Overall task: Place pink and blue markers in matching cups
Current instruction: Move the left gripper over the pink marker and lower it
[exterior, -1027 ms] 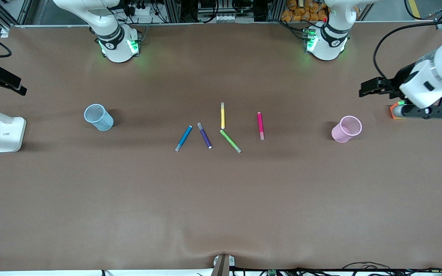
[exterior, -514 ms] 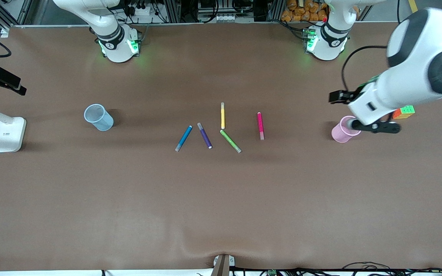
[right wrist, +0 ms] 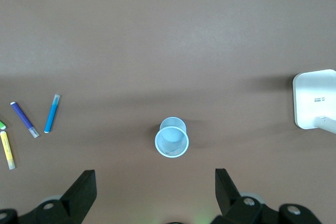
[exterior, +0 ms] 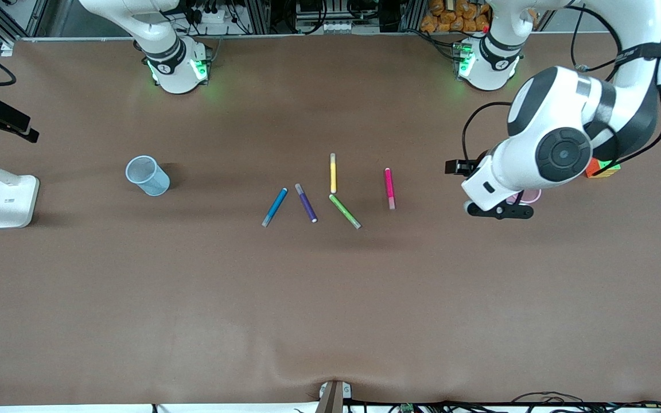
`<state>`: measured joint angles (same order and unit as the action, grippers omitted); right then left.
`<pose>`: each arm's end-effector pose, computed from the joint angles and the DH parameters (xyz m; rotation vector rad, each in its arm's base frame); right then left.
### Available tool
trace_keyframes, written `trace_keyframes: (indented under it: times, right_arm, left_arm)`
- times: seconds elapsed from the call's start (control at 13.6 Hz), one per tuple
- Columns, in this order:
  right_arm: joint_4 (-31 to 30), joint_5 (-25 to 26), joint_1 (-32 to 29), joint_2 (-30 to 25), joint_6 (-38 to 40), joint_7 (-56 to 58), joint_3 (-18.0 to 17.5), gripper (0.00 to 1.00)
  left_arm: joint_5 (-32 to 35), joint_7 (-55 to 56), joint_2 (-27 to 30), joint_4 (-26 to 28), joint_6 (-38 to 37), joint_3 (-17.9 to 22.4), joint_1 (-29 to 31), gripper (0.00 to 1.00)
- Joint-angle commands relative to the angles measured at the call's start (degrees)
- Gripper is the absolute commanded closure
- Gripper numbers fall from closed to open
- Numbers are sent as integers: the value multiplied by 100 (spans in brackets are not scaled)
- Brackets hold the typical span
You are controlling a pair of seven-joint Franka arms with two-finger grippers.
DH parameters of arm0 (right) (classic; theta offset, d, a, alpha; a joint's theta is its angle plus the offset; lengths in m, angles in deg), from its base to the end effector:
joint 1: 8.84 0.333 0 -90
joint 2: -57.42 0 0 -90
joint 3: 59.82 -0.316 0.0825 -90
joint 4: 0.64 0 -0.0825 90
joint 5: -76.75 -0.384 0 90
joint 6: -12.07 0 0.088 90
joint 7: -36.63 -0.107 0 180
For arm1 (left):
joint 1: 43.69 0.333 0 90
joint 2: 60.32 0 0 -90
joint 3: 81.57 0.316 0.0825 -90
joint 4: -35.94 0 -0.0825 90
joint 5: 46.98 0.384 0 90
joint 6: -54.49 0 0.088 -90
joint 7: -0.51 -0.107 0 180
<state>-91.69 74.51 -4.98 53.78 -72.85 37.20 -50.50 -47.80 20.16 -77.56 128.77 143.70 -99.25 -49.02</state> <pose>0.5234 -0.0486 0.6423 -3.0868 0.1269 0.0643 0.5621 -0.2220 0.4326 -3.0601 0.0907 0.5640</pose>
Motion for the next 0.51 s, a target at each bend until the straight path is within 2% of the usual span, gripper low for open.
trace_keyframes:
  times: [0.0, 0.44]
  right_arm:
    - [-97, 57, -16, -137, 10, -40, -18, 0]
    - [-97, 57, -16, -137, 10, -40, -18, 0]
  left_arm:
    - [-49, 241, -165, 131, 141, -8, -160, 0]
    - [-67, 1075, -1008, 122, 729, -16, -662, 0]
